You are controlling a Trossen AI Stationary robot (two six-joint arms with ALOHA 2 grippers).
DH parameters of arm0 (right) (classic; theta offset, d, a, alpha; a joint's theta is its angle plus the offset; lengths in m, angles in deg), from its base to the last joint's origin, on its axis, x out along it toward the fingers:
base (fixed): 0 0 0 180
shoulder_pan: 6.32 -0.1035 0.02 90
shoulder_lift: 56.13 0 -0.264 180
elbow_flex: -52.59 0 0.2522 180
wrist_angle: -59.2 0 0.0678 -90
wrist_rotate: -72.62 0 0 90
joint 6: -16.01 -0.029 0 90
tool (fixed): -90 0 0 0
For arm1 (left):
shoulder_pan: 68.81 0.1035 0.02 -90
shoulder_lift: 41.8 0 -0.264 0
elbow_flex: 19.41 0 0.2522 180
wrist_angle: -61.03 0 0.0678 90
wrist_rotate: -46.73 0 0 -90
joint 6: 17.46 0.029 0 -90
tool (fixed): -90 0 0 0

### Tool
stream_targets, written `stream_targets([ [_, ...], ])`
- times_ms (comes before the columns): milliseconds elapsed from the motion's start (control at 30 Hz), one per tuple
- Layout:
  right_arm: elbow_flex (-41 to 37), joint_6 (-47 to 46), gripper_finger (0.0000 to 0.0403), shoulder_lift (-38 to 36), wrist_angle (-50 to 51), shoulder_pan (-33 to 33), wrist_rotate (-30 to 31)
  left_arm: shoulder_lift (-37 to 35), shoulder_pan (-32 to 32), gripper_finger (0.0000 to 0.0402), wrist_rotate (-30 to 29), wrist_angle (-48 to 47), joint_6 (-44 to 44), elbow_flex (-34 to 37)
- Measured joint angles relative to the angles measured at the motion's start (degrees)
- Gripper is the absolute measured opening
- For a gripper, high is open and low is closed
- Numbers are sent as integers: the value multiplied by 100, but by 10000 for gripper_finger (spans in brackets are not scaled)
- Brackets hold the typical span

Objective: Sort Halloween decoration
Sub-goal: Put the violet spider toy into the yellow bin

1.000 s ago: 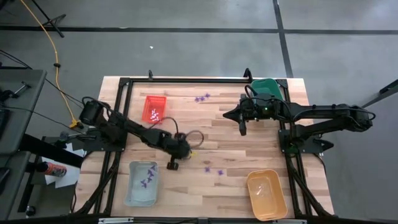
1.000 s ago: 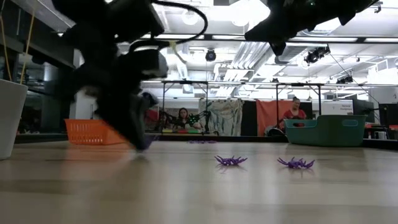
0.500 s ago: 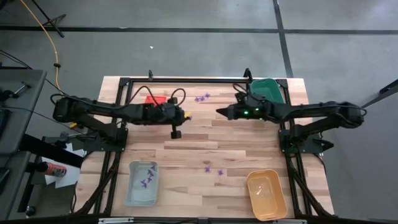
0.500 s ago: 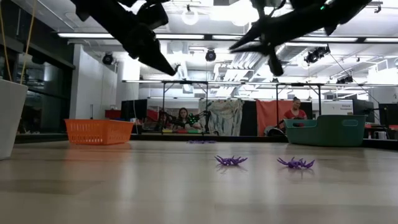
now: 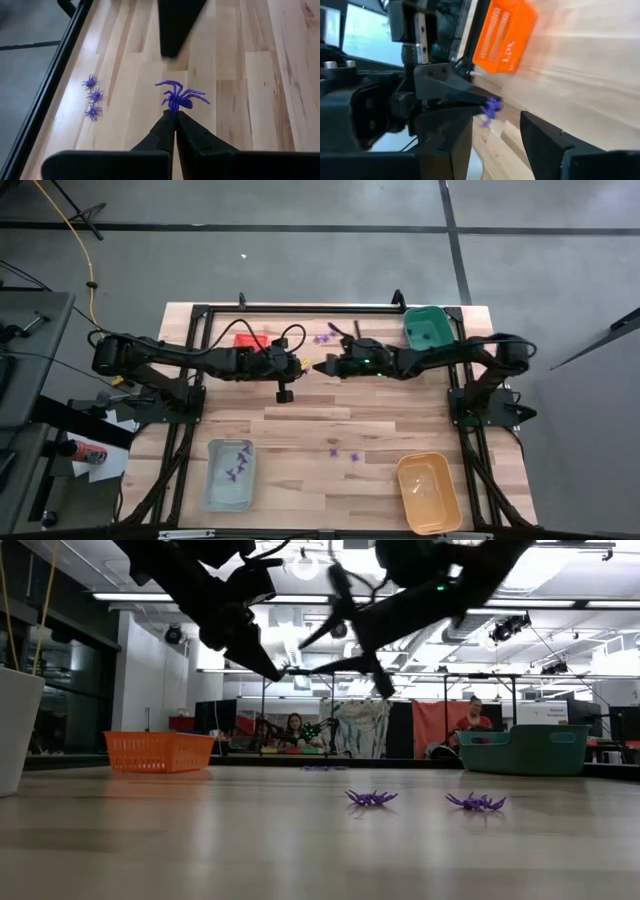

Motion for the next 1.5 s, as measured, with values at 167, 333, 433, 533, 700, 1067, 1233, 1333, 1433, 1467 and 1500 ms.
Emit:
stream_targets([
  [167, 800, 29, 165, 598, 566, 4, -315, 54, 4, 0, 0, 7, -2, -4],
  [333, 1280, 159, 165, 824, 1067, 2, -365, 52, 2, 0, -20, -10, -17, -6],
  [433, 1320, 195, 165, 839, 1166, 2, -345, 50, 2, 0, -20, -42, -15, -6],
  [533, 1352, 174, 165, 837, 1172, 2, -345, 50, 2, 0, -24, -37, -15, -6],
  [700, 1349, 115, 145, 837, 1376, 2, -342, 50, 2, 0, -42, 14, -15, -6],
  [1067, 1347, 121, 13, 830, 1560, 30, -318, 47, 2, 0, -44, 33, -12, -6],
  [1233, 1345, 347, 5, 827, 1589, 84, -388, -1, 10, 12, -65, -57, -9, -6],
  [1333, 1341, 679, 6, 664, 1998, 251, -605, -236, 138, 32, -234, -667, -91, -12],
  [1433, 1341, 1248, 3, 330, 2855, 430, -565, -609, 412, 56, -439, -1512, -344, -10],
  [1467, 1341, 1458, 3, 216, 3203, 479, -538, -761, 517, 63, -452, -1708, -450, -12],
  [1500, 1341, 1670, 3, 98, 3569, 526, -527, -914, 615, 71, -436, -1953, -569, -10],
])
